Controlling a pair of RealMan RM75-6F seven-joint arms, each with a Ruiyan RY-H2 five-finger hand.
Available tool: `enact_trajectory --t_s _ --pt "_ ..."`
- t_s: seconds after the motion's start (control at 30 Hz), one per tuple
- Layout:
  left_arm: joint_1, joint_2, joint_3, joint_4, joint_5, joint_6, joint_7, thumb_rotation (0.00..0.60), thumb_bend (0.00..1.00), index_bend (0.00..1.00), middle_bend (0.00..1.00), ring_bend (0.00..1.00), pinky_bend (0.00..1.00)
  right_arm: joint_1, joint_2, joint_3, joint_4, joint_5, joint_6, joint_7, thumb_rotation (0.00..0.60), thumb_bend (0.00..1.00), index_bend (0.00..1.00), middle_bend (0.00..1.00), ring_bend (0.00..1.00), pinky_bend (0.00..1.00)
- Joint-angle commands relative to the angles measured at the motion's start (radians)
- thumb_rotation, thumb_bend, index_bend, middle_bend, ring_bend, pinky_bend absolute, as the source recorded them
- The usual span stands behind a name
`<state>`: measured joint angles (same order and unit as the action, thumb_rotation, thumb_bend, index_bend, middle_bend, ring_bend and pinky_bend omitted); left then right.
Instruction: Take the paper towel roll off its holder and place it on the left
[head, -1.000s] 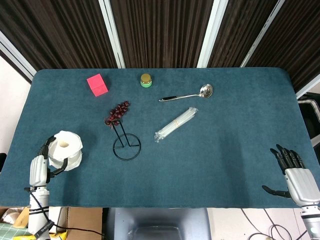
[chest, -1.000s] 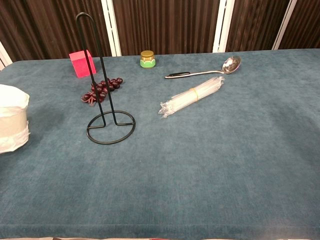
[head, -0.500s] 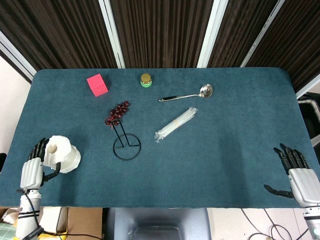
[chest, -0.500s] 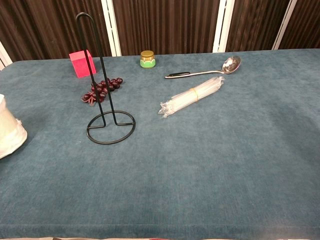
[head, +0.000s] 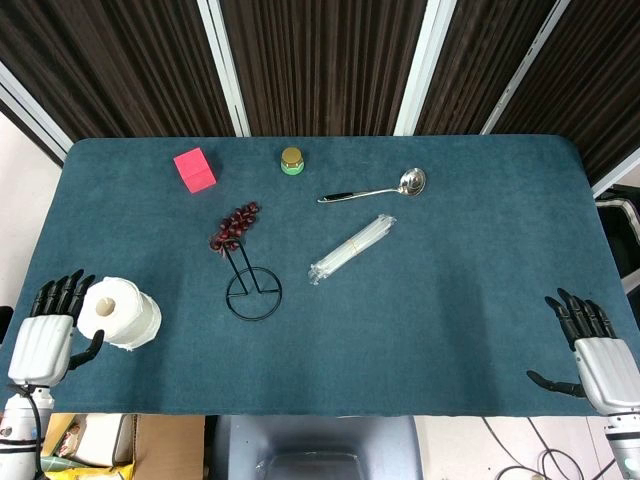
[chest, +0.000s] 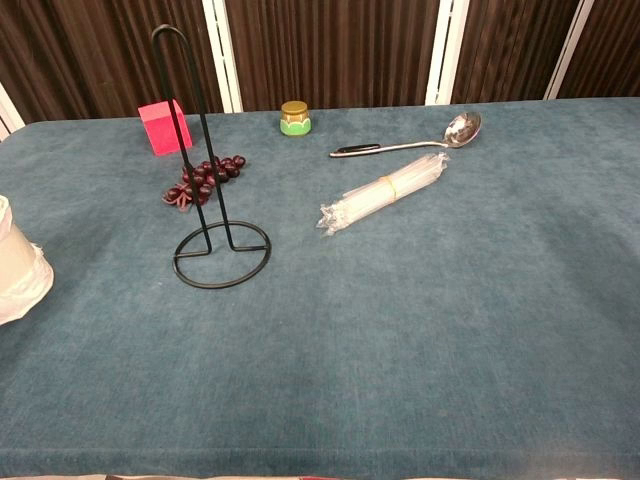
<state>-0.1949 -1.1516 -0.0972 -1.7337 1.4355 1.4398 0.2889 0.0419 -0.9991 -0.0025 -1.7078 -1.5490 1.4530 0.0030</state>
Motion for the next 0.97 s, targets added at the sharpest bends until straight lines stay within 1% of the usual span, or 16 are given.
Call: enact_trajectory --t_s 0.03,0.17,0.33,0.5,0.6,0.7,0.87,0.97 --pt "-0.027 -0.001 0.006 0.029 0.044 -0.002 0.034 0.600 0.40 0.07 0.00 0.00 0.06 0.000 -0.007 0.002 0.003 0.002 0.003 -0.010 0.600 0.03 0.00 0.00 0.00 0.00" --pt "-0.019 0.016 0.009 -0.014 0.035 0.000 0.024 0.600 0.40 0.11 0.01 0.00 0.07 -0.002 -0.019 0.007 0.009 0.000 0.013 -0.022 0.600 0.03 0.00 0.00 0.00 0.00" --pt "0.007 0.032 0.039 -0.054 0.020 -0.005 0.012 0.600 0.40 0.12 0.03 0.01 0.07 -0.004 -0.041 0.017 0.020 0.001 0.030 -0.042 0.600 0.03 0.00 0.00 0.00 0.00" --pt "0.013 0.034 0.060 -0.009 0.055 -0.011 -0.073 0.600 0.41 0.12 0.03 0.01 0.07 0.001 -0.079 0.033 0.045 0.013 0.038 -0.077 0.600 0.03 0.00 0.00 0.00 0.00" --pt "0.023 0.025 0.058 0.033 0.066 0.015 -0.093 0.600 0.41 0.11 0.03 0.00 0.07 0.009 -0.093 0.038 0.054 0.025 0.024 -0.093 0.600 0.03 0.00 0.00 0.00 0.00" --pt "0.031 0.013 0.047 0.044 0.063 0.035 -0.127 0.600 0.41 0.12 0.03 0.00 0.07 0.013 -0.105 0.041 0.063 0.027 0.021 -0.103 0.600 0.03 0.00 0.00 0.00 0.00" --pt "0.031 0.011 0.050 0.054 0.077 0.039 -0.135 0.600 0.41 0.12 0.03 0.00 0.07 0.012 -0.110 0.040 0.065 0.027 0.022 -0.108 0.600 0.03 0.00 0.00 0.00 0.00" --pt "0.029 0.014 0.065 0.051 0.075 0.012 -0.134 0.600 0.41 0.12 0.03 0.00 0.07 0.008 -0.112 0.031 0.067 0.009 0.031 -0.108 0.600 0.03 0.00 0.00 0.00 0.00"
